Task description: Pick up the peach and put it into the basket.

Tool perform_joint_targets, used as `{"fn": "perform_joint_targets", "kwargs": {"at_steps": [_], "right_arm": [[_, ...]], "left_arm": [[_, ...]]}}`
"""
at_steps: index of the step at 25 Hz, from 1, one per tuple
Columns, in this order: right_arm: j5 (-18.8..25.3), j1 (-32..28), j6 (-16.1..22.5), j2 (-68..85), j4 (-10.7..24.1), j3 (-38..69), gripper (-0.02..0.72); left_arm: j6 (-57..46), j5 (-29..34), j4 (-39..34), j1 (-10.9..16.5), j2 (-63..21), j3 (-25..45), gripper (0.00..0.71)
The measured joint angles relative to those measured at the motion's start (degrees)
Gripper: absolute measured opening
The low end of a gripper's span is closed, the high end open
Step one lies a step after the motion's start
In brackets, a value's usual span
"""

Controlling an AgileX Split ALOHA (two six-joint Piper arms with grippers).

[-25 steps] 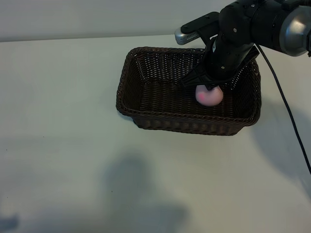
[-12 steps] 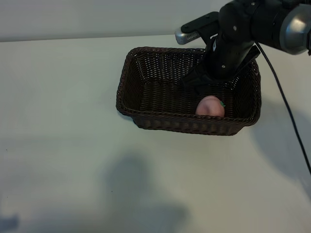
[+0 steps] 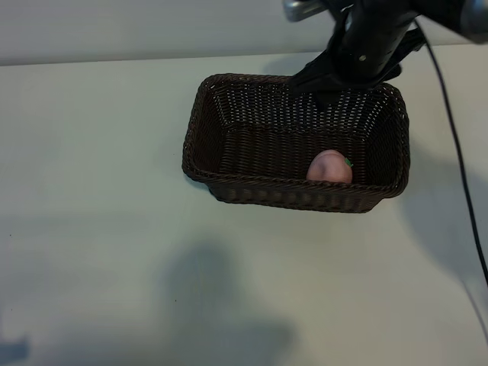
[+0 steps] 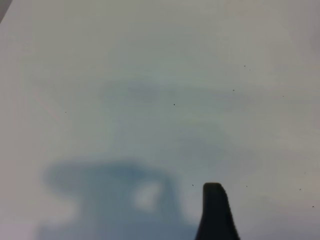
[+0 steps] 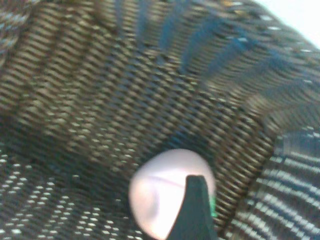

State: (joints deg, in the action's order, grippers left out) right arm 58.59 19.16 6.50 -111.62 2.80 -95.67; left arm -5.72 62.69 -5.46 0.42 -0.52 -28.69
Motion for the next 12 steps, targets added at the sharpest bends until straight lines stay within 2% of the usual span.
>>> {"fn": "perform_joint_targets", "kwargs": {"at_steps": [5, 12], "right_arm": [[2.3, -6.5, -1.2, 0.3, 0.3, -0.6, 0.571], [2.8, -21.0, -3.2, 0.5, 0.3, -0.6, 0.571]], "left_arm": [[0.0, 0.0, 0.0, 0.0, 0.0, 0.0, 0.498], [0.0, 0.0, 0.0, 0.0, 0.0, 0.0, 0.498]]}}
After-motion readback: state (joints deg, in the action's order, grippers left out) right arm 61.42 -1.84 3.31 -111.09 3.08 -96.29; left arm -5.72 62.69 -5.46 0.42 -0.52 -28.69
